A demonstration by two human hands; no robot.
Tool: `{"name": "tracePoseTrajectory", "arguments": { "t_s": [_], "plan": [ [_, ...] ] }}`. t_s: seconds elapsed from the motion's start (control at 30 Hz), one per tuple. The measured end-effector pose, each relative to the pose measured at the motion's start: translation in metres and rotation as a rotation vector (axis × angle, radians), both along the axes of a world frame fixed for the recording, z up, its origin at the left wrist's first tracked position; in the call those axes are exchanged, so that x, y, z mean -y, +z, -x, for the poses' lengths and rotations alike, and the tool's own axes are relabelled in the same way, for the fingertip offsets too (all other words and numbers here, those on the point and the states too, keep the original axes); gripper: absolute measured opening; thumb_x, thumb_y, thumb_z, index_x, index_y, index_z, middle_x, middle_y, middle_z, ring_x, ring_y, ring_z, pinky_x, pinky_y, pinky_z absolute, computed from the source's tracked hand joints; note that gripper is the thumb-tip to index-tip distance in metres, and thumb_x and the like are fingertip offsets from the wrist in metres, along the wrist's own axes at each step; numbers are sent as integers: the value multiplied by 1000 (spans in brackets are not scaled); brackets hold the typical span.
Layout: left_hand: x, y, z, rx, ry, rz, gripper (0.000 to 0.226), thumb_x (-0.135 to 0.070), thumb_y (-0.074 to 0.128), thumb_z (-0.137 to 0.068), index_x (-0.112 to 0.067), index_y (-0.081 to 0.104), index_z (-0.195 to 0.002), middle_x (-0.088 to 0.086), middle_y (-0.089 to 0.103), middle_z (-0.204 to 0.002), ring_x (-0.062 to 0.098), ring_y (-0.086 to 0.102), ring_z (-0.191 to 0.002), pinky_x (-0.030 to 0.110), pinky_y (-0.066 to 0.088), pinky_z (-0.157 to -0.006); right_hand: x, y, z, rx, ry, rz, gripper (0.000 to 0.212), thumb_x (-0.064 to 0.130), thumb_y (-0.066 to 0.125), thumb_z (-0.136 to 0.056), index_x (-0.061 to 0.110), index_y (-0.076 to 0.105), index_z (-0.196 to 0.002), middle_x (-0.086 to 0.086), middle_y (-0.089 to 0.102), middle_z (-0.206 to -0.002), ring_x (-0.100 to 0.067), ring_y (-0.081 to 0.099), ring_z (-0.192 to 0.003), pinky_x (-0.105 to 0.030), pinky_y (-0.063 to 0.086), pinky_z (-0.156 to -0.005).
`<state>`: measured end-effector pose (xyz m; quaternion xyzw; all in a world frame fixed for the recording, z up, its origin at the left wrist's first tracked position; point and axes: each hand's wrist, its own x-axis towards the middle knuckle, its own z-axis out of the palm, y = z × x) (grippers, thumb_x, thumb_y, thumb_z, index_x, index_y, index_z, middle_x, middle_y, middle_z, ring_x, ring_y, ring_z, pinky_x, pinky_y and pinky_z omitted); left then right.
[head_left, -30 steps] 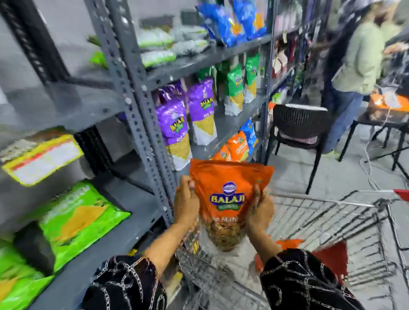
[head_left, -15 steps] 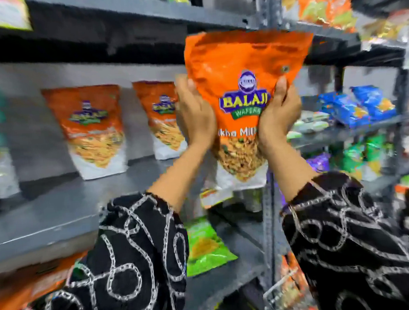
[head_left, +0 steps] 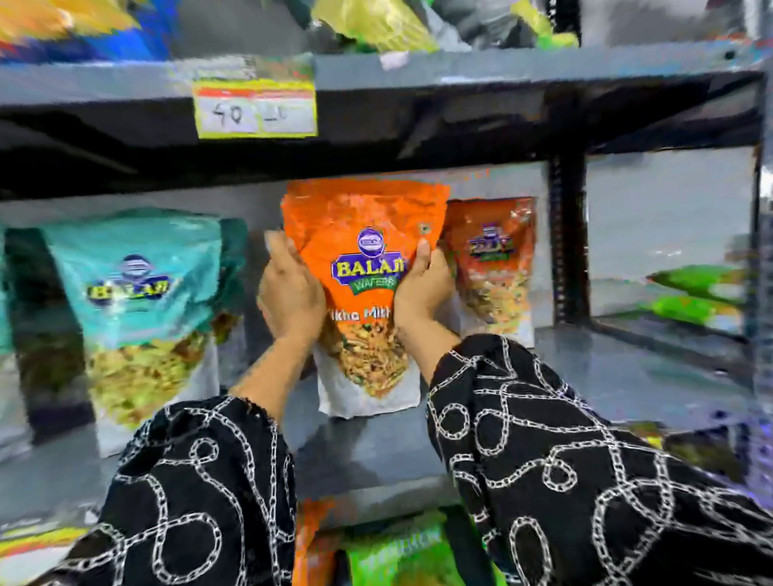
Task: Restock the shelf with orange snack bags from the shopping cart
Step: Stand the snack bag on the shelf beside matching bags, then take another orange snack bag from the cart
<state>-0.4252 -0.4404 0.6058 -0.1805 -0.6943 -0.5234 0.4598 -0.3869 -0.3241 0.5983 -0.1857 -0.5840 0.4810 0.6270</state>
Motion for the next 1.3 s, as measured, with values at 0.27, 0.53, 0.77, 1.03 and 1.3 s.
{"name": "tracePoseTrajectory", "arguments": {
  "t_s": [0.27, 0.53, 0.77, 1.03, 1.3],
  "plan": [
    [14, -4, 17, 62, 19, 30, 33, -26, 32, -95, -6, 40, -120, 23, 54, -122, 39, 56, -103, 46, 44, -79, 4, 0, 22, 55, 107, -19, 33, 28, 40, -98, 1, 59, -100, -25, 69, -97, -34, 61, -83, -33, 38, -63],
    [-49, -28, -51, -283, -72, 148, 61, -10, 40, -85, -2, 21, -142, 22, 16, -154, 31, 15, -144, 40, 15, -121, -44, -13, -55, -77, -4, -104, 26, 24, 46, -96, 3, 62, -89, -8, 67, -79, -16, 51, -71, -11, 36, -59],
    [-164, -86, -176, -377, -802, 361, 50, -2, 46, -82, -4, 43, -132, 19, 36, -145, 25, 32, -136, 28, 19, -120, -137, -90, -218, -177, -184, -123, 20, 28, 51, -90, 31, 54, -70, 3, 62, -62, -19, 60, -66, -41, 50, -68],
    [-296, -232, -335, -159, -1403, 719, 54, -8, 52, -82, -2, 39, -134, 20, 38, -144, 29, 32, -138, 28, 20, -119, -213, -214, -405, -58, -510, 25, 17, 26, 52, -89, 26, 56, -72, 12, 61, -54, -5, 55, -57, -25, 47, -61],
    [-366, -363, -460, 89, -1598, 1233, 65, -8, 53, -78, -7, 31, -139, 14, 30, -150, 26, 28, -139, 37, 25, -117, -259, -340, -565, 438, -766, 295, 16, 26, 52, -89, 19, 58, -76, 1, 63, -65, -11, 55, -61, -31, 44, -66]
  ]
}}
